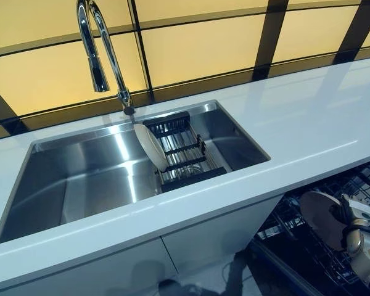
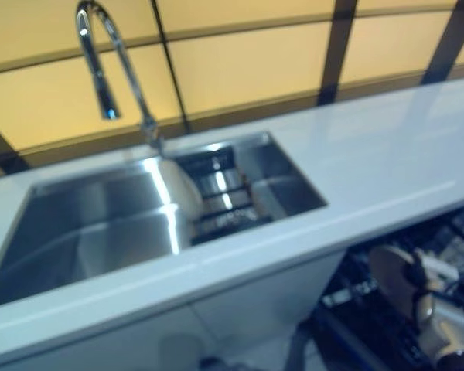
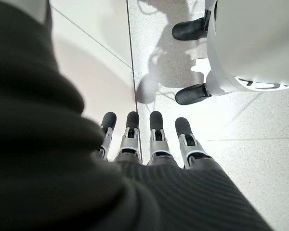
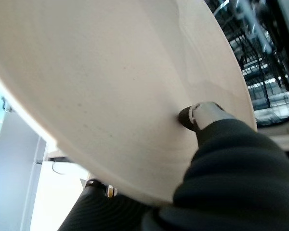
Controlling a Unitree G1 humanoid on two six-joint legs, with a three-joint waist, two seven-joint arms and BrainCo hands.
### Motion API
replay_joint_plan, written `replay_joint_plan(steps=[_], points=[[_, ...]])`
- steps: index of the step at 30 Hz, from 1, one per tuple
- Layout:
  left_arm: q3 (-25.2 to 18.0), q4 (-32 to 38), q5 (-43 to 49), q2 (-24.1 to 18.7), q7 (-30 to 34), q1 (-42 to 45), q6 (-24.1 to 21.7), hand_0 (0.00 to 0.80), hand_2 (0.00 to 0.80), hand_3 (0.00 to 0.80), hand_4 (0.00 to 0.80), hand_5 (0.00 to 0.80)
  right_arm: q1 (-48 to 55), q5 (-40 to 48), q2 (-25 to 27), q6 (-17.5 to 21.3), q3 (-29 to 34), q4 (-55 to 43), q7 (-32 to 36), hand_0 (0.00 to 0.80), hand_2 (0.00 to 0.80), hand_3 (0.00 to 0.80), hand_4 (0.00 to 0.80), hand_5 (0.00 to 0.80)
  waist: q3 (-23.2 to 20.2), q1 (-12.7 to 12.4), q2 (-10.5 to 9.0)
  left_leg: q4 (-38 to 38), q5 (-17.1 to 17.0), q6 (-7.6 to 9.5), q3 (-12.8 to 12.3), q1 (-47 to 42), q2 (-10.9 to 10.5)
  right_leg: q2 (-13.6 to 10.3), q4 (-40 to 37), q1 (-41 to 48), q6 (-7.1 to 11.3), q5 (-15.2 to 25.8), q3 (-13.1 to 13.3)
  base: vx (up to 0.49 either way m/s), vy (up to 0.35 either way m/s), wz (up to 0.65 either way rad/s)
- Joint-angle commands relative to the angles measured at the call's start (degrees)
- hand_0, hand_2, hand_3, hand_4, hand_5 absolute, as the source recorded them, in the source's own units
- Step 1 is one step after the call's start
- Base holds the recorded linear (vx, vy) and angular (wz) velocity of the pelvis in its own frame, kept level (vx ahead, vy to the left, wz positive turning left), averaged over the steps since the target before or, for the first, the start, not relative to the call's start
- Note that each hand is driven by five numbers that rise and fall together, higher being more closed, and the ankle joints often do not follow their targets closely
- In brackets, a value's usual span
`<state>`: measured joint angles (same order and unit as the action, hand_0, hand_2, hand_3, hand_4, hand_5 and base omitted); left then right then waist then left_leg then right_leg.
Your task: Take plates into dishwasher
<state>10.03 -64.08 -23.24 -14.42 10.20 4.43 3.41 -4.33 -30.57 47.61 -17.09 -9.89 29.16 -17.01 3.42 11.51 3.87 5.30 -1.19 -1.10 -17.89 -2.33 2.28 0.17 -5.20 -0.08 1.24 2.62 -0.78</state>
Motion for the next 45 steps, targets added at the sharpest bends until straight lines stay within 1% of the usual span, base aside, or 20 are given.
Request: replay_joint_plan(steps=[1, 4, 9, 19, 23, 24, 25, 28, 32, 37, 40, 45], points=[[2.01, -0.02, 0.57, -1.64, 0.53, -2.46, -0.09, 0.000, 0.000, 0.000, 0.000, 0.000, -6.25, 2.58, -0.99, -1.15, -0.65, 4.93, -3.41, 0.800, 0.800, 0.800, 0.800, 0.800, -0.06, -2.25, -0.96, -0.30, 5.26, 1.43, 2.37, -1.74, 1.23, -1.91, 0.20, -0.53, 4.46, -0.93, -3.25, 0.000, 0.000, 0.00], [2.36, 0.04, 0.47, -1.61, 0.30, -2.68, 0.15, 0.000, 0.000, 0.000, 0.000, 0.000, -6.52, 3.76, -2.40, -2.14, -2.06, 6.99, -3.44, 0.800, 0.800, 0.800, 0.800, 0.800, -0.13, -2.52, -1.00, -0.30, 5.26, 1.46, 2.53, -1.78, 1.26, -1.96, 0.20, -0.46, 4.43, -0.94, -3.28, 0.002, -0.001, 0.02], [2.56, -0.42, 0.88, -1.65, 0.47, -3.00, -0.01, 0.000, 0.000, 0.000, 0.000, 0.000, -7.01, 5.95, -4.36, -2.66, -3.61, 10.98, -3.98, 0.800, 0.800, 0.800, 0.800, 0.800, -0.17, -2.96, -0.94, -0.30, 5.19, 1.40, 2.85, -1.87, 1.32, -2.03, 0.20, -0.26, 4.32, -0.99, -3.32, 0.006, 0.000, 0.06], [3.19, -0.84, 1.13, -1.61, 0.87, -3.56, 0.07, 0.000, 0.000, 0.000, 0.000, 0.000, -7.68, 7.12, -6.67, -2.37, -4.73, 15.76, -4.73, 0.800, 0.800, 0.800, 0.800, 0.800, -0.46, -3.43, -0.85, -0.30, 5.06, 1.39, 3.30, -1.99, 1.36, -2.21, 0.20, -0.12, 4.32, -0.96, -3.20, 0.004, 0.001, 0.03], [3.24, -0.89, 1.02, -1.65, 0.91, -3.82, 0.32, 0.000, 0.000, 0.000, 0.000, 0.000, -8.05, 7.10, -6.53, -1.96, -4.72, 15.15, -4.72, 0.800, 0.800, 0.800, 0.800, 0.800, -0.58, -3.35, -0.92, -0.30, 5.12, 1.36, 3.48, -2.00, 1.40, -2.20, 0.20, -0.16, 4.34, -0.96, -2.98, 0.000, 0.000, 0.00], [3.12, -0.91, 1.08, -1.69, 0.96, -3.84, 0.35, 0.000, 0.000, 0.000, 0.000, 0.000, -7.93, 6.92, -6.42, -1.86, -4.55, 14.75, -4.98, 0.602, 0.602, 0.602, 0.602, 0.602, -0.56, -3.29, -0.96, -0.30, 5.12, 1.36, 3.48, -2.02, 1.42, -2.19, 0.20, -0.17, 4.35, -0.92, -2.93, 0.000, 0.000, 0.00], [3.14, -0.85, 1.12, -1.68, 0.92, -3.74, 0.32, 0.000, 0.000, 0.000, 0.000, 0.000, -7.61, 7.13, -6.37, -1.74, -4.41, 14.29, -5.16, 0.000, 0.000, 0.000, 0.000, 0.000, -0.58, -3.26, -1.04, -0.30, 5.15, 1.34, 3.44, -2.04, 1.43, -2.20, 0.20, -0.16, 4.41, -0.91, -2.92, 0.000, 0.000, 0.00], [2.97, -0.46, 1.00, -1.64, 0.69, -3.49, 0.50, 0.000, 0.000, 0.000, 0.000, 0.000, -6.72, 7.54, -6.34, -2.53, -3.90, 12.14, -6.31, 0.000, 0.000, 0.000, 0.000, 0.000, -0.51, -3.06, -1.27, -0.30, 5.17, 1.31, 3.46, -2.10, 1.48, -2.16, 0.20, -0.17, 4.45, -0.85, -2.64, 0.000, 0.000, 0.00], [2.27, -0.33, 1.06, -1.51, 0.73, -3.22, 0.33, 0.000, 0.000, 0.000, 0.000, 0.000, -5.10, 7.36, -5.57, -2.93, -2.16, 9.20, -6.13, 0.000, 0.000, 0.000, 0.000, 0.000, -0.49, -2.55, -1.65, -0.30, 5.17, 1.40, 3.16, -2.12, 1.52, -2.08, 0.20, -0.31, 4.47, -0.68, -2.16, 0.000, 0.000, 0.00], [0.90, -0.02, 1.11, -1.31, 0.24, -2.33, 0.04, 0.000, 0.000, 0.000, 0.000, 0.000, -1.07, 5.40, -3.68, -1.63, 2.79, 3.74, -4.59, 0.000, 0.000, 0.000, 0.000, 0.000, -0.42, -1.70, -2.01, -0.30, 5.40, 1.46, 2.78, -2.43, 1.60, -1.88, 0.20, -0.10, 4.64, -0.65, -1.65, 0.007, 0.004, 0.00], [-0.59, -0.26, 1.59, -1.23, 0.22, -1.85, -0.28, 0.000, 0.000, 0.000, 0.000, 0.000, 1.90, 3.98, -2.80, -2.46, 6.29, -1.64, -3.07, 0.000, 0.000, 0.000, 0.000, 0.000, -0.24, -0.95, -2.42, -0.30, 5.39, 1.51, 2.51, -2.37, 1.57, -1.79, 0.20, -0.27, 4.71, -0.51, -1.28, 0.000, 0.000, 0.00], [-2.43, -0.78, 1.59, -0.98, 0.19, -1.51, -0.68, 0.000, 0.000, 0.000, 0.000, 0.000, 6.04, 2.46, -0.43, -2.69, 12.50, -9.35, -0.96, 0.000, 0.000, 0.000, 0.000, 0.000, 0.03, 0.51, -3.05, -0.30, 5.54, 1.67, 1.70, -2.42, 1.53, -1.61, 0.20, -0.53, 4.93, -0.17, -0.52, 0.008, 0.023, -0.04]])
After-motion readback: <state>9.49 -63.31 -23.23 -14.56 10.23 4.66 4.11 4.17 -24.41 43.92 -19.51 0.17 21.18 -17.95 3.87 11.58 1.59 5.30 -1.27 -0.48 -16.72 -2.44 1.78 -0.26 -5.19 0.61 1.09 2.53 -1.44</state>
